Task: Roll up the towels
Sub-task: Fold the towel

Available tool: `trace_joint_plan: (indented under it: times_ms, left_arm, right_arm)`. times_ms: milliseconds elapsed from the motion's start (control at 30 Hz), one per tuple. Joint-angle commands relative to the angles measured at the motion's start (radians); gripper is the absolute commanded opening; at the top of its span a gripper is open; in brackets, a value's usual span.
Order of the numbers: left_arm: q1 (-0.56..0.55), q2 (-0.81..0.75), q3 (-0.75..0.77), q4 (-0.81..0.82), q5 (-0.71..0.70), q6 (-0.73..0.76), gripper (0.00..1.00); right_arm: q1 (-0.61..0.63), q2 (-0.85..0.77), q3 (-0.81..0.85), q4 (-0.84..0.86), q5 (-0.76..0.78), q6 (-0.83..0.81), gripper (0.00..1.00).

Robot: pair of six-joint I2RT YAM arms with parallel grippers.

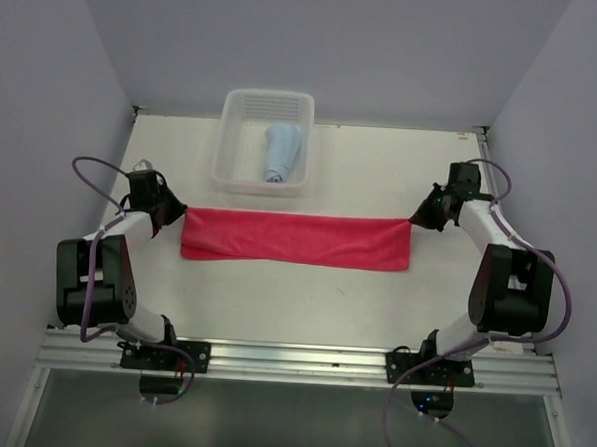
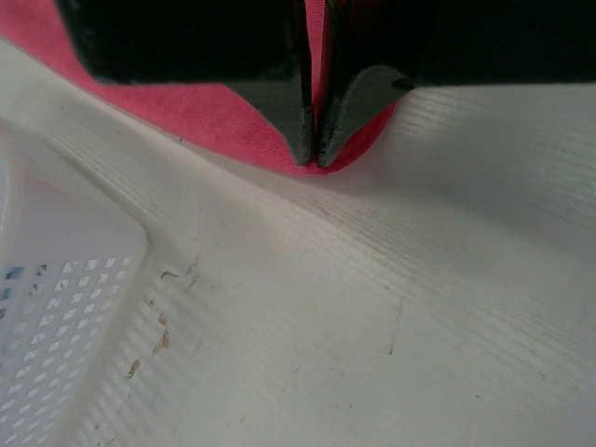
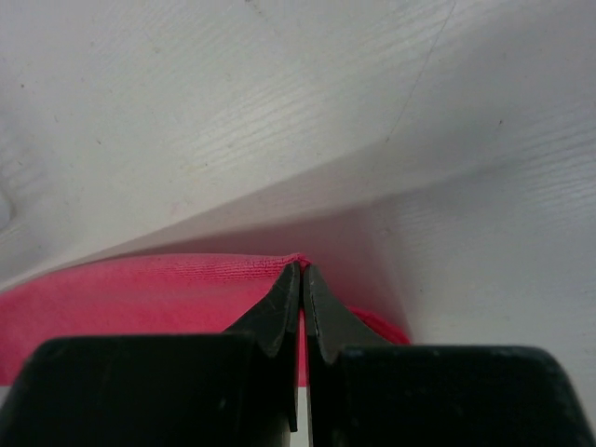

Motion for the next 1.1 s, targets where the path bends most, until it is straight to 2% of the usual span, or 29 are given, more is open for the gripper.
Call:
trace_joint_plan:
  times_ms: [0,300,400,433,533,633,800,1067]
  left_arm:
    - [-0.003,0.036,0.042,0.076,-0.004,-0.005,0.1]
    - [-0.003,0.105,0.074,0.09,0.006,-0.009,0.15]
    - [-0.003,0.106,0.091,0.073,-0.006,-0.011,0.2]
    - [-0.005,0.103,0.097,0.07,-0.013,-0.008,0.23]
    - [-0.003,0.085,0.109,0.042,-0.03,-0.002,0.25]
    - [-0.002,0.066,0.118,0.027,-0.036,-0.003,0.27]
    - [-0.002,0.024,0.124,-0.007,0.011,-0.006,0.29]
    - [0.0,-0.079,0.143,-0.081,0.135,0.027,0.32]
  right_arm:
    - [-0.005,0.056,0.057,0.032,0.001,-0.013,0.0]
    - [-0.005,0.165,0.106,0.065,-0.007,-0.016,0.01]
    - [-0.005,0.194,0.126,0.064,-0.013,-0.023,0.08]
    - [-0.005,0.199,0.129,0.061,-0.015,-0.027,0.15]
    - [-0.005,0.2,0.135,0.059,-0.007,-0.036,0.28]
    - [-0.005,0.197,0.143,0.052,0.011,-0.049,0.34]
    - [-0.005,0.177,0.136,0.032,0.035,-0.078,0.35]
    - [-0.005,0.073,-0.024,0.079,0.019,-0.125,0.37]
